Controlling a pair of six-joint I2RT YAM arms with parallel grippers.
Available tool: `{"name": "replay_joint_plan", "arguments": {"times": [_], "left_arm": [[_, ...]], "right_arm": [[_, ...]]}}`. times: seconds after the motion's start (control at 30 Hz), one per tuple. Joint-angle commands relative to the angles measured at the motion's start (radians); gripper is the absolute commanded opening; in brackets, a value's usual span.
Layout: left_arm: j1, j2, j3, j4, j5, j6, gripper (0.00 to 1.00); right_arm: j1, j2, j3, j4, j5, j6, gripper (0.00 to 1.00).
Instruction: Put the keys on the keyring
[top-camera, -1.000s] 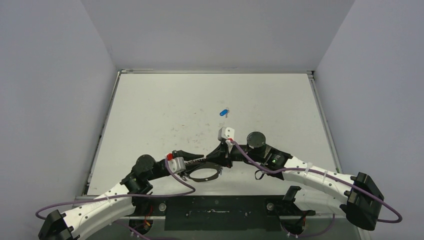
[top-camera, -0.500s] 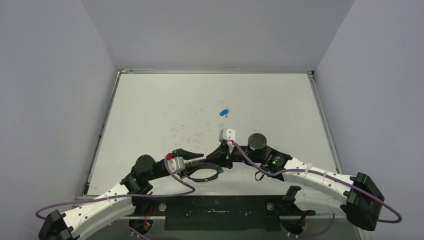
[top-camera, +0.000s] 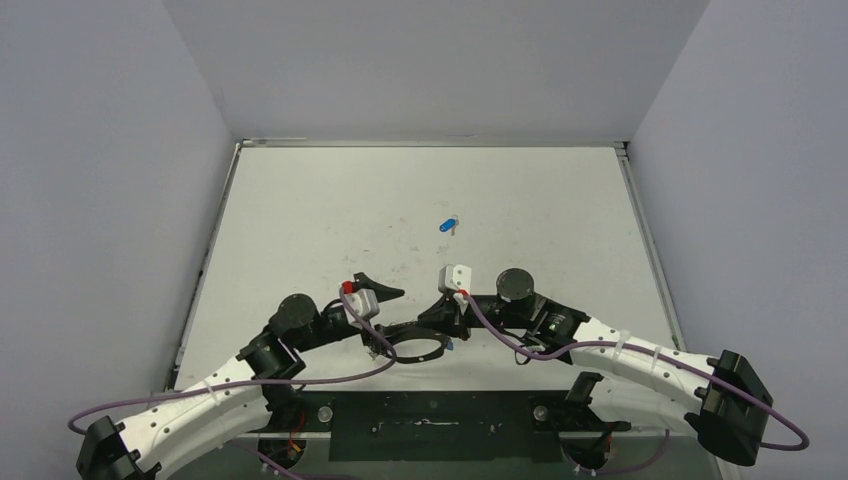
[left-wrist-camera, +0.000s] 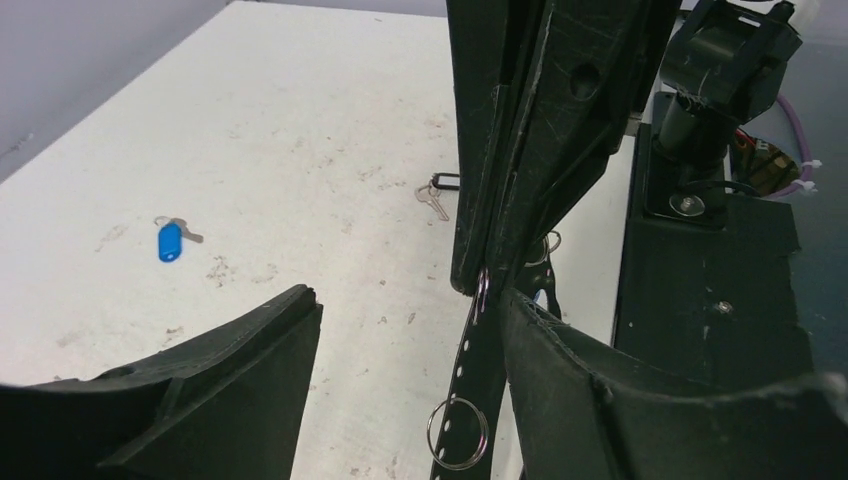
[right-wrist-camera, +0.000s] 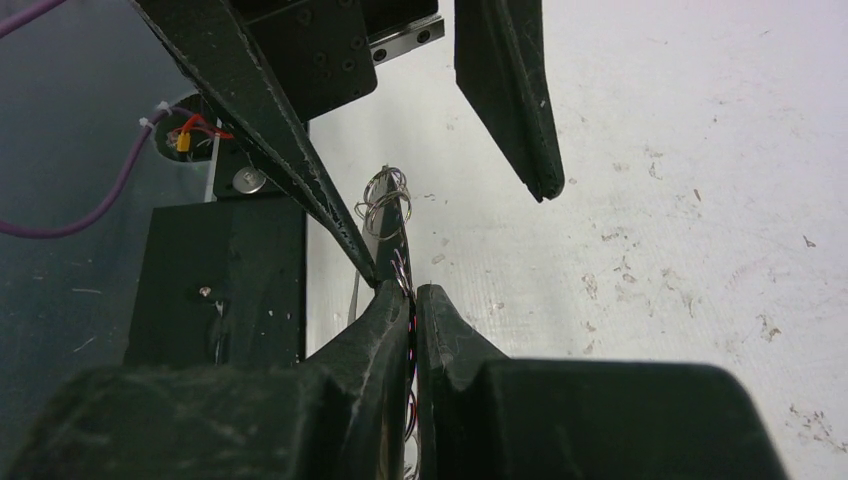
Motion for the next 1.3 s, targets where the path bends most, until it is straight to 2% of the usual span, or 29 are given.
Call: {"name": "replay_joint_plan", "arguments": {"times": [0.0,0.07,0.2,0.43,0.5,0.6,0.63,0.83,0.93,1.03,1.27], "left_arm": [[-0.003,0.063,0.093,-0.067,0.065,-0.014,0.6],[-0.003,0.09,0.104,-0.05,0.106,-0.015,0.54],[-0.003,0.143,0.111,-0.008,0.17,-0.018,0.48],[-0.002,0.2,0.108,0.035,0.204,-0.013,0.34],[-0.002,0.2,0.108,0.042,0.206,-0.012,0.23],[-0.002,0.189,0.104,0.045,0.192,-0.017,0.02],[-0.002,0.181,0.102,0.044,0.181,-0.021,0.0],[-0.002,0.126,0.089,0.019,0.145,-0.026,0.0],[-0.002,0.111,0.101,-0.034,0.146,-0.013,0.0],[-0.002,0.109,0.13,-0.11,0.159,0.014,0.0],[-0.003,0.131,0.21,-0.273,0.255,0.098,0.0]], "right_arm": [[0.004,-0.028,0.033,0.028,-0.019,-0.033,0.0],[0.004,-0.029,0.038,0.025,-0.023,-0.033,0.0],[0.004,-0.034,0.041,0.028,-0.031,-0.028,0.0],[0.004,-0.037,0.038,0.046,-0.043,-0.01,0.0],[0.004,-0.037,0.034,0.049,-0.043,-0.008,0.0],[0.004,-0.035,0.03,0.045,-0.038,-0.016,0.0],[0.004,-0.034,0.028,0.044,-0.037,-0.02,0.0],[0.004,-0.064,0.001,0.066,-0.027,-0.045,0.35],[0.005,-0.088,0.021,0.016,-0.023,-0.096,0.46],[0.004,-0.097,0.075,-0.085,-0.038,-0.184,0.51],[0.004,-0.05,0.242,-0.379,-0.144,-0.463,0.51]]}}
